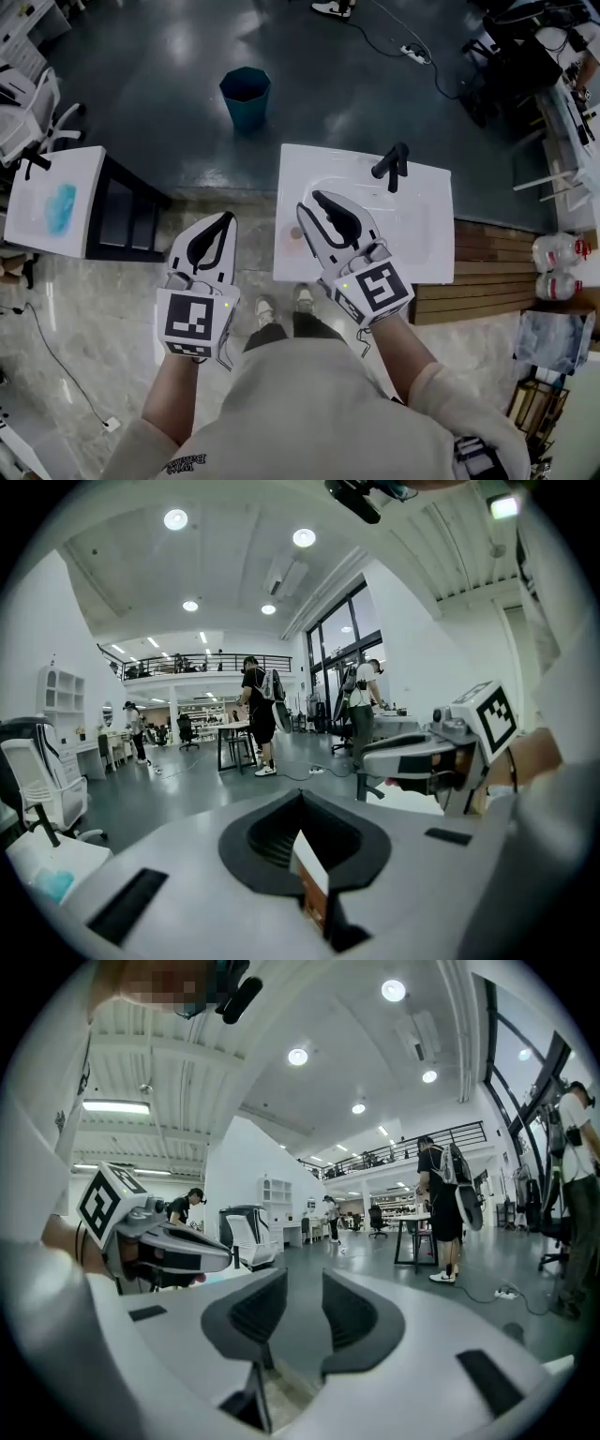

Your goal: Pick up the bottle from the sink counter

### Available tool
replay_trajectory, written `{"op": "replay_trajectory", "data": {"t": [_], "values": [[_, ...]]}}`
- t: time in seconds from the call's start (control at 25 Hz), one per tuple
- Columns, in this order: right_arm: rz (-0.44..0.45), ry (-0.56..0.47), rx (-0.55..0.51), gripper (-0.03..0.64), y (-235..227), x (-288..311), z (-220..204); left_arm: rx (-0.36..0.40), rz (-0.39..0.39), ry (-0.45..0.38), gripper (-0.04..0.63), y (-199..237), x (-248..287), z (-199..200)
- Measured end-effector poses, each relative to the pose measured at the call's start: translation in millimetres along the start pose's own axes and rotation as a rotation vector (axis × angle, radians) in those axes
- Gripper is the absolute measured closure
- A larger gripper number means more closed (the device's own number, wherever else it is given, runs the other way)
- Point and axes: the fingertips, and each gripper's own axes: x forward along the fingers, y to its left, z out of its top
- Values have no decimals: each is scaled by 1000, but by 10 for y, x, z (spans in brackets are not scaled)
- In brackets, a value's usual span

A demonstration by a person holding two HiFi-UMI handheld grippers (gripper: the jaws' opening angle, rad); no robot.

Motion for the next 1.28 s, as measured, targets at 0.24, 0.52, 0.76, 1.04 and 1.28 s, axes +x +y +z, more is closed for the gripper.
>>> {"op": "replay_trajectory", "data": {"t": [0.24,0.52,0.76,1.04,1.28], "values": [[27,72,34,418,-86,248,-511,-20,16,48,589,21,219,-259],[46,194,65,387,-80,419,-1271,-43,27,136,589,-10,342,-715],[59,273,100,382,-29,542,-1762,-61,23,208,591,-43,415,-1135],[45,375,82,377,14,619,-2315,-164,21,262,589,-146,479,-1500],[22,414,83,377,10,656,-2632,-162,-3,301,589,-280,484,-1721]]}}
